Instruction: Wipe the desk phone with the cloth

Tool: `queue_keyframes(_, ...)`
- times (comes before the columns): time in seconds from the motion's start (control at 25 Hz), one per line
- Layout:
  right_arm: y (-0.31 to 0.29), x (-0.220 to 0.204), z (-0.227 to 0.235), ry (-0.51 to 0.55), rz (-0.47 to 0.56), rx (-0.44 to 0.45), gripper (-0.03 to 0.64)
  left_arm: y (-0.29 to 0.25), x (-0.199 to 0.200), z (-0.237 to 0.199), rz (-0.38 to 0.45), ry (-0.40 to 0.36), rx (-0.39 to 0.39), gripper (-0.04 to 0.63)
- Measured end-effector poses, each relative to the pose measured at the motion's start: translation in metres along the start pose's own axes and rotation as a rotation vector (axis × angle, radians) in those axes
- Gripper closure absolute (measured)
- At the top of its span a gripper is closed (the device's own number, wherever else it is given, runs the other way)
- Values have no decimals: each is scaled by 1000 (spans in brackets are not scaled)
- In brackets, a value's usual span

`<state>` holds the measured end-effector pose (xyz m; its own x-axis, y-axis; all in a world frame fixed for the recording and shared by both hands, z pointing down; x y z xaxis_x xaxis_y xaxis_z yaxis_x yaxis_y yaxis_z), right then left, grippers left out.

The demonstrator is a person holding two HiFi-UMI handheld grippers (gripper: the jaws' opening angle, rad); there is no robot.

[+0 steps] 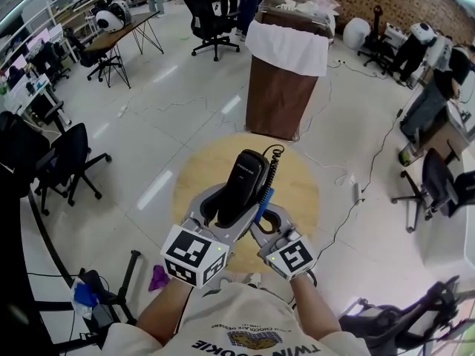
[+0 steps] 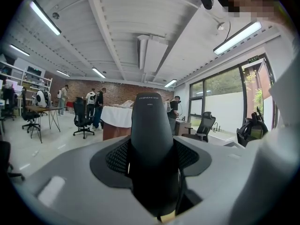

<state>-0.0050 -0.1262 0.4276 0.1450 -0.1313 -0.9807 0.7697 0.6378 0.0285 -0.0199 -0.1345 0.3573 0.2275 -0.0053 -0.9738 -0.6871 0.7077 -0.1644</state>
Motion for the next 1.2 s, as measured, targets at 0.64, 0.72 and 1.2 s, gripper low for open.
queue_keyframes(0.64,4,-40,-24,-68,-69,10,555,-7,0,-21,9,31,33,341)
queue_keyframes(0.72,4,-44,-30,-73,-77,22,555,-8,-1,-25,10,36,39,341)
queue_keyframes(1.2,6,-46,-70,-70,-84,98,555,-8,-7,-36,6,53,71,341)
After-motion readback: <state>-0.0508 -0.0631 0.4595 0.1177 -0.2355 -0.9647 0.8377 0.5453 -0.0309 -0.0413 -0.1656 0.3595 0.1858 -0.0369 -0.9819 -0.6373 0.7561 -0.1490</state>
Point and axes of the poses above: the fingertips, and each gripper's own axes: y backward along the fingers, z to its right, x out of its top, the point moved 1 cm from there along y, backward along the fingers, and after that the axes turned 15 degrees about -y, right-handed, at the moved point
